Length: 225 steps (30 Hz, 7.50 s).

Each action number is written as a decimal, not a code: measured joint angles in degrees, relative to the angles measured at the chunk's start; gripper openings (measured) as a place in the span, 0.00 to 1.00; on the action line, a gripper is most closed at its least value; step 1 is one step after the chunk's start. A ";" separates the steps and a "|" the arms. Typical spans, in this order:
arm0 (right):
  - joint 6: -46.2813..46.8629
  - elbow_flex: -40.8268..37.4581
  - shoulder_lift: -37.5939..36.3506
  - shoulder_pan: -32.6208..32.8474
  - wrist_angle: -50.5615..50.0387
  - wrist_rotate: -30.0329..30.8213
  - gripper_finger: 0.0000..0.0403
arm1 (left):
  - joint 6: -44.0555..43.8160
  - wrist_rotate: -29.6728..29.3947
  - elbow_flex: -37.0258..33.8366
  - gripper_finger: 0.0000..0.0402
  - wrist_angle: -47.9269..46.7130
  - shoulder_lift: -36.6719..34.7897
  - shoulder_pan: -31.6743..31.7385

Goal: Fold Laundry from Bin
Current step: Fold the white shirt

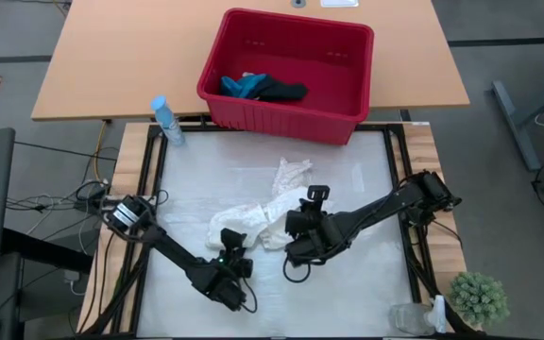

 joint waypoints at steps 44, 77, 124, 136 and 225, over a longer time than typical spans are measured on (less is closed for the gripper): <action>5.72 20.41 0.02 7.64 -15.61 13.52 0.06 | -17.04 -8.87 34.62 0.00 -50.28 -0.76 -1.23; -46.90 39.47 -8.12 1.90 10.97 34.71 0.05 | 59.19 -29.02 66.79 0.00 -5.00 -4.52 3.14; -48.33 39.47 11.10 -28.16 13.24 -1.37 0.05 | -14.95 -19.63 56.29 0.00 -42.82 -14.89 3.73; -48.15 39.47 16.94 -33.25 13.71 -15.93 0.05 | -49.00 -11.12 21.03 0.00 -50.26 -24.58 8.75; -12.36 9.02 8.24 12.53 10.21 -40.94 0.62 | -15.22 14.65 -18.14 0.55 -6.27 -32.40 -1.19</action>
